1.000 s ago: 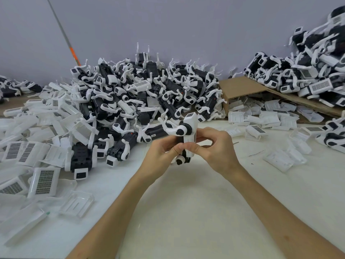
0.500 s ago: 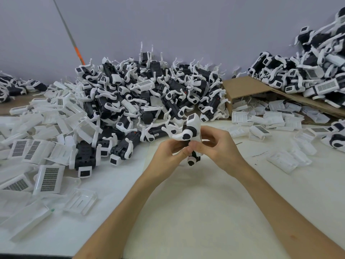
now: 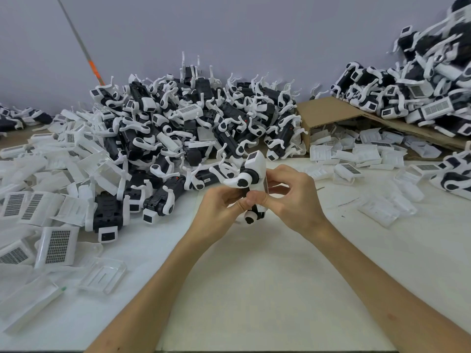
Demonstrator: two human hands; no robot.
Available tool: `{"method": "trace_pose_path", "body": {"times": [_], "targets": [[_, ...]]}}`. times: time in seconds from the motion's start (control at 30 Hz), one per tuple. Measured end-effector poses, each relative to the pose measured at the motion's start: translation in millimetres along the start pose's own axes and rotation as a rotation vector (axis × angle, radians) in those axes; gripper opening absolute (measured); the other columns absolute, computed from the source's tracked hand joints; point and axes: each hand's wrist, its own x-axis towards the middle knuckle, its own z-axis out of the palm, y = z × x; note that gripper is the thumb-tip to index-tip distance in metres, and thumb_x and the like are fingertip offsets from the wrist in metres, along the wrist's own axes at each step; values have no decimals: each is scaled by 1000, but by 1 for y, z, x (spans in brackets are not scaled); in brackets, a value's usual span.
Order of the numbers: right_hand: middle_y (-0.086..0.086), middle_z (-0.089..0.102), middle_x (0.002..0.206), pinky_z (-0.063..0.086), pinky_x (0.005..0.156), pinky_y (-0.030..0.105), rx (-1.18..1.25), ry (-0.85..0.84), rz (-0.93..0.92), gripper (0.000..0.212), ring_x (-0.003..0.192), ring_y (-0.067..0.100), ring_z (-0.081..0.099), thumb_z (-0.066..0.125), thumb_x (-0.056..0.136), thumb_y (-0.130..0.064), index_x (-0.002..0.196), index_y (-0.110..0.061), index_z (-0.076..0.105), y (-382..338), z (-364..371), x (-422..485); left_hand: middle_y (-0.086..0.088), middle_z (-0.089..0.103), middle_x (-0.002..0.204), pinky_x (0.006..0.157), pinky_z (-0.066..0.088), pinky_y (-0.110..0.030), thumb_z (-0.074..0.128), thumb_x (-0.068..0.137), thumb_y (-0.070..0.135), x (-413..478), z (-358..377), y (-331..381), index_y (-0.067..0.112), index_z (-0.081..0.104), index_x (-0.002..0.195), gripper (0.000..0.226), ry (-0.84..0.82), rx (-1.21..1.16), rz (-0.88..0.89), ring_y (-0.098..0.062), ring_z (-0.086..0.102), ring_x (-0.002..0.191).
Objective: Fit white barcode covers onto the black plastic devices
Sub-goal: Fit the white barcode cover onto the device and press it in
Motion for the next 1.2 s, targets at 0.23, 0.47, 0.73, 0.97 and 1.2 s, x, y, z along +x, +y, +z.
{"method": "trace_pose_path", "body": {"times": [0.23, 0.47, 0.73, 0.97, 1.2], "targets": [[-1, 69, 78, 59, 73, 36, -51, 34, 10, 24, 75, 15, 70, 88, 70, -31, 91, -22, 80, -3, 0, 1, 19, 73, 77, 69, 51, -14, 61, 97, 6, 0, -3, 1, 19, 69, 85, 19, -62, -34, -21, 6, 67, 78], [3, 75, 91, 55, 77, 27, 42, -274, 114, 32, 84, 17, 71, 83, 66, -34, 93, -19, 76, 1, -24, 11, -12, 76, 105, 93, 53, -31, 65, 95, 5, -1, -3, -3, -1, 72, 106, 14, -110, -56, -42, -22, 72, 102], [-12, 67, 75, 51, 67, 15, -109, -34, 45, 28, 70, 0, 66, 94, 64, -23, 88, -23, 80, 3, -7, 8, 1, 78, 97, 88, 55, -25, 69, 90, 18, 0, -5, -2, 16, 75, 95, 8, -50, -67, -60, -12, 73, 97], [9, 75, 101, 59, 73, 30, 748, -313, 318, 62, 93, 20, 72, 90, 61, -51, 107, -11, 77, 15, -63, 20, 15, 68, 79, 83, 51, -22, 55, 98, 24, 0, -6, 1, 31, 76, 87, 25, -93, -280, -134, -5, 62, 77], [5, 73, 81, 58, 68, 28, 537, -41, 314, 31, 78, 20, 69, 75, 72, -29, 89, -12, 57, 8, -26, 19, -2, 70, 86, 88, 52, -41, 60, 94, 31, 2, 0, 0, 26, 76, 82, 21, 6, -343, -163, -22, 63, 84]]}}
